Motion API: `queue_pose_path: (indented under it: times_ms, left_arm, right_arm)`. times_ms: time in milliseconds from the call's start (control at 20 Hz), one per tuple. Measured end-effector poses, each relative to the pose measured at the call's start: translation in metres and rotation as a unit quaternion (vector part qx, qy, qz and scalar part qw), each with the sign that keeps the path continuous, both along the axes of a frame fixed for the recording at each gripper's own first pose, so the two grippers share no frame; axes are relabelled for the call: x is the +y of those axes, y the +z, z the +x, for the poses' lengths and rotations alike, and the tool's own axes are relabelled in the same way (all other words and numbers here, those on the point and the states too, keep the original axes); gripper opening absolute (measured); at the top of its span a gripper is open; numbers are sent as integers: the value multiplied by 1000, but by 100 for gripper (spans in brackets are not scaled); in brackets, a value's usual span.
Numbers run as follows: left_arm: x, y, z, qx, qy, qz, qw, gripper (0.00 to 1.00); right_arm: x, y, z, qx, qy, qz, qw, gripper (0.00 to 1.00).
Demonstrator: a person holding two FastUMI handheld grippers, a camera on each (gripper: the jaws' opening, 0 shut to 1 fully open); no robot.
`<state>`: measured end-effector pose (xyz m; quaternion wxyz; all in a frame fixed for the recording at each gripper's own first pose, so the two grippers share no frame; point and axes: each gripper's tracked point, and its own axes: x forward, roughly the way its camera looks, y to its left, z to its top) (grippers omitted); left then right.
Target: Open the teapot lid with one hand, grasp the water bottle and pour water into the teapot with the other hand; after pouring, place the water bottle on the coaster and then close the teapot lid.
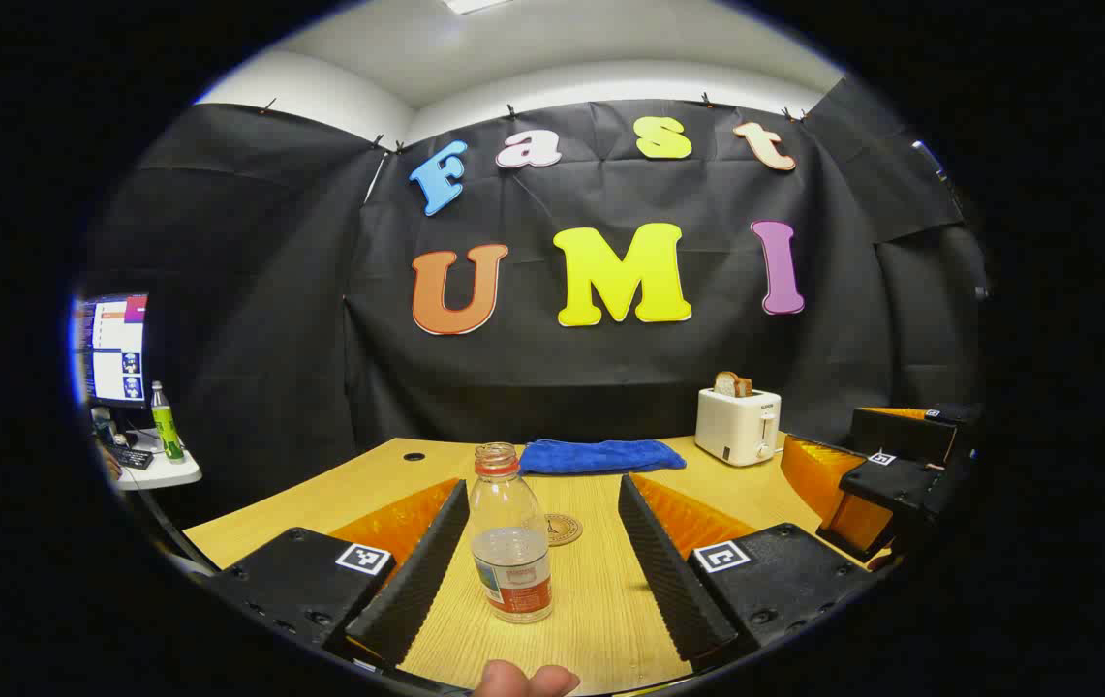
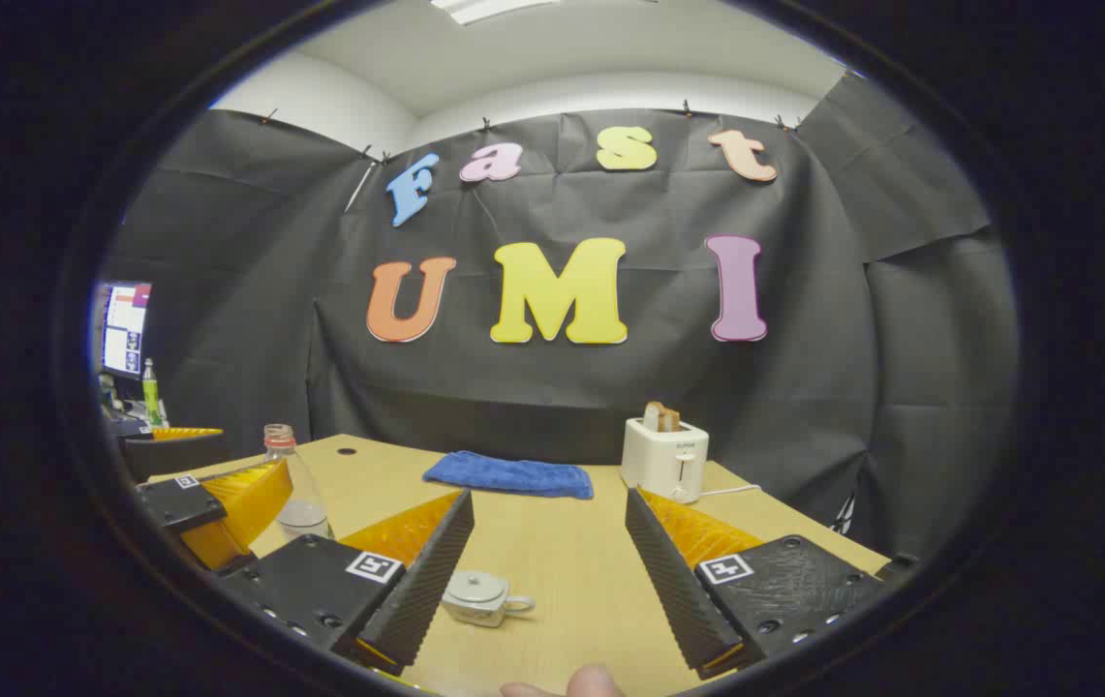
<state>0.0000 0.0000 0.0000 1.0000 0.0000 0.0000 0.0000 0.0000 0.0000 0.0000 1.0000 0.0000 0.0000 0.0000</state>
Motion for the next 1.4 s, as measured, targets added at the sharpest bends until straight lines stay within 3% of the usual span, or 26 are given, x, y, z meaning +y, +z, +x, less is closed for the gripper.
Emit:
queue_pose_path:
  times_ms: [800, 1400]
  left_arm:
    - [2, -2, 4, 1, -5, -3, 1000, 97]
    - [25, 4, 3, 3, 8, -13, 1000, 97]
  right_arm:
    - [7, -14, 5, 14, 6, 9, 1000, 95]
    - [31, -72, 36, 69, 20, 15, 997, 95]
